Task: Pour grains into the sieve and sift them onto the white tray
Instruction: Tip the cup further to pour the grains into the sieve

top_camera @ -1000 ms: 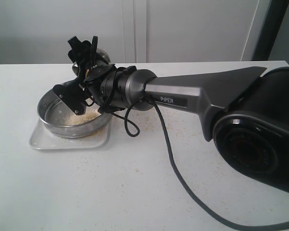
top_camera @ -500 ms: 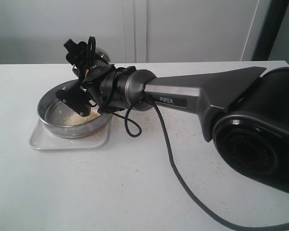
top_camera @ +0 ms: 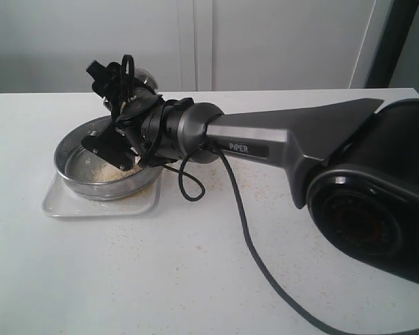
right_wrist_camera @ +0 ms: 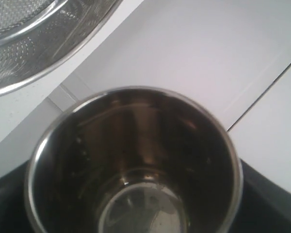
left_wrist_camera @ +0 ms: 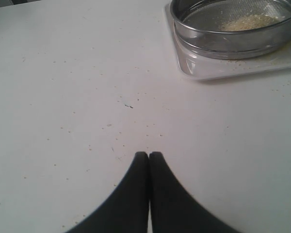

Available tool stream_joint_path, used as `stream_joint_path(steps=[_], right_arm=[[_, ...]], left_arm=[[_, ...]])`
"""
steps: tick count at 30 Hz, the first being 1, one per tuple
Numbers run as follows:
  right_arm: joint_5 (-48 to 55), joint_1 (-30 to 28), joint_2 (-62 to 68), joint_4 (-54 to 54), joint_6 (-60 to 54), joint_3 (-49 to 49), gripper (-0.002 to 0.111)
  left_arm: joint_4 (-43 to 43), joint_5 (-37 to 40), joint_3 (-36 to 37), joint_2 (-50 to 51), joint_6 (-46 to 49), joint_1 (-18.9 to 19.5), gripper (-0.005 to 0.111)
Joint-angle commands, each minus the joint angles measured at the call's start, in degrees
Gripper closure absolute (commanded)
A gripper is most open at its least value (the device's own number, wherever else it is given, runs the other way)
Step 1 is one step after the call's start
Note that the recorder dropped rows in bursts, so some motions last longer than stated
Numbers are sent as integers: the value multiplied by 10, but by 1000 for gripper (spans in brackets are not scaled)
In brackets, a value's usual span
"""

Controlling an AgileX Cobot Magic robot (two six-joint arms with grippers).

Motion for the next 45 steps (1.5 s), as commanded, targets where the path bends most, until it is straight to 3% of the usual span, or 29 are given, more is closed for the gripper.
stream_joint_path(steps=[1,22,30,33,37,43,45], right_arm=[[12,10,-3,-6,-25,-4,108],[-43,28,-3,-6,-164,-4,108],[-65,28,-3,-6,-166,-4,108],[-63,19,-2,-6,-108,-4,108],[9,27,1,-6,-113,-4,108],[5,41,2,-6,-103,-10,108],[-48,39,6,-6,-54,-21,108]], left_arm=[[-4,-1,3,-2,1,2,107],[-4,-1,3,-2,1,2,107],[-4,-1,3,-2,1,2,107],[-4,-1,3,-2,1,2,107],[-4,-1,3,-2,1,2,107],[-4,-1,3,-2,1,2,107],[-4,-1,3,-2,1,2,107]])
